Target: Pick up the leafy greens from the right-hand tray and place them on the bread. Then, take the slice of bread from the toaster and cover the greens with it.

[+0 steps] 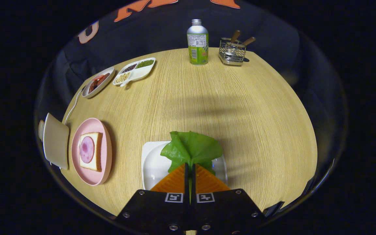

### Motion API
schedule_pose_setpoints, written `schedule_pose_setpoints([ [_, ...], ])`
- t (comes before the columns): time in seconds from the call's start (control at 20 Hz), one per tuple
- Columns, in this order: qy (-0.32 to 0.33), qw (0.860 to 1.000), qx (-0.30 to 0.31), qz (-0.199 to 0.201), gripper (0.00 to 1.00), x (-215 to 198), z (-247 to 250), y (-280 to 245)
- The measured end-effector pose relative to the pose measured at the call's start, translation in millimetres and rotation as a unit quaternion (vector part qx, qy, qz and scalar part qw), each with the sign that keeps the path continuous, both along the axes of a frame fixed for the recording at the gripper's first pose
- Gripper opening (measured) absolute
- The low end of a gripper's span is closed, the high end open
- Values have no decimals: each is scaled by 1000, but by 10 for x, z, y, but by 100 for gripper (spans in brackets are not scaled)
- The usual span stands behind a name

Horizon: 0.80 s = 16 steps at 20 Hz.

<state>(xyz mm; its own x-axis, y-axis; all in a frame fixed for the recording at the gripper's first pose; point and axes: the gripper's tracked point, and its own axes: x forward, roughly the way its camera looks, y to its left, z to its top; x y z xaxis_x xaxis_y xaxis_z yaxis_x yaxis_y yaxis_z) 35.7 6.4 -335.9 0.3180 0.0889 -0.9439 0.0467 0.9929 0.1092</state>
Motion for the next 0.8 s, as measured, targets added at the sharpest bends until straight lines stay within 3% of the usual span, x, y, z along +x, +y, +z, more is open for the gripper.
schedule_pose_setpoints([
  [0.3,-34,999,16,3,1,77,266,94],
  [0.6,-16,999,-13,49,2,-14,161,177],
  [0.65,-15,998,-30,58,8,-29,100,147],
  [0.8,-2,994,-54,94,55,-80,29,158],
])
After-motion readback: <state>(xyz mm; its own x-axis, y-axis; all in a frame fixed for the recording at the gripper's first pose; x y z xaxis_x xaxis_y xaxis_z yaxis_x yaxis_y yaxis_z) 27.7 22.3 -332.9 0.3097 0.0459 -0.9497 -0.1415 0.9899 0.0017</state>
